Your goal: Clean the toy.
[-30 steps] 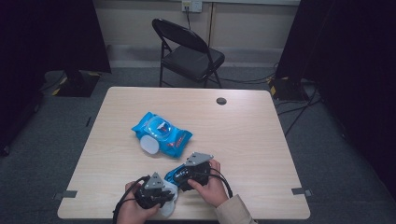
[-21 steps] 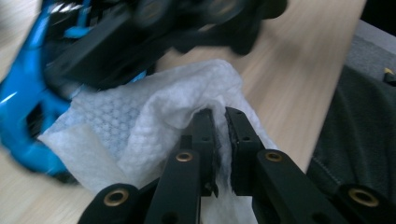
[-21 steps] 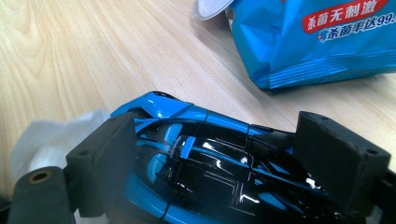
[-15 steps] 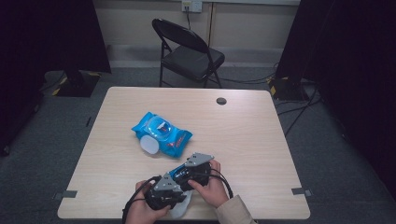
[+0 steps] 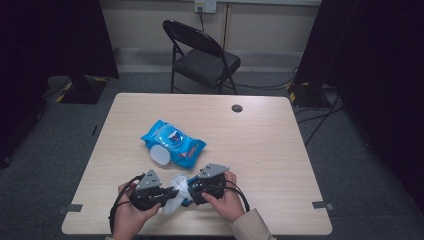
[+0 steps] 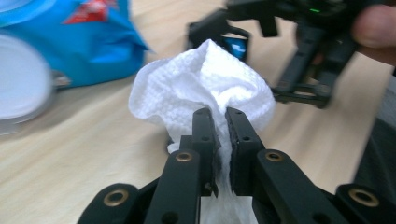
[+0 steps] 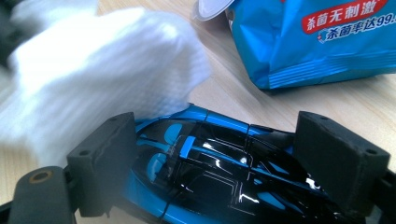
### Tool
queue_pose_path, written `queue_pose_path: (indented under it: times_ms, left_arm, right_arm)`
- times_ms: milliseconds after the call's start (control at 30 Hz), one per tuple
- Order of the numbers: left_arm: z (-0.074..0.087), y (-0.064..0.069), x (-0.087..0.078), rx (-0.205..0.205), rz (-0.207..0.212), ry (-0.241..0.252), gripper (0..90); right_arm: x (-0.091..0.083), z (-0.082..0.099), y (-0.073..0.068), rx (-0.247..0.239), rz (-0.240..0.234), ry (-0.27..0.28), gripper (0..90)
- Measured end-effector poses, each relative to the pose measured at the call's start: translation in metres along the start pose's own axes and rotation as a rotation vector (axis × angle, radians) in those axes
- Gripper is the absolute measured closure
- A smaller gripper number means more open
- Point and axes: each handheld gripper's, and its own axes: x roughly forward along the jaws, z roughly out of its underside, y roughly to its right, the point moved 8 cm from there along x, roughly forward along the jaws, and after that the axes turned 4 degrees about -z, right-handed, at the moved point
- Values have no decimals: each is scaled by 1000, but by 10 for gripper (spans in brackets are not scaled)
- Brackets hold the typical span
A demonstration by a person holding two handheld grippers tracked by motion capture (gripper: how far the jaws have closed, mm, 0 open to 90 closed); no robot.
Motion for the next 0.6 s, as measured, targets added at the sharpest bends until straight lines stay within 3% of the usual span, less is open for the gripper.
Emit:
queue_pose_path:
  times_ms: [100, 300, 600]
  left_arm:
    - [5, -11, 5, -29, -18, -5, 833]
    - [17, -28, 23, -48, -73, -31, 826]
    - [27, -22, 37, -29, -72, -95, 821]
  right_arm:
    - [0, 0, 0, -1, 0, 3, 134]
    - [0, 0, 0, -2, -1, 4, 134]
    - [0, 0, 0, -3, -2, 7, 134]
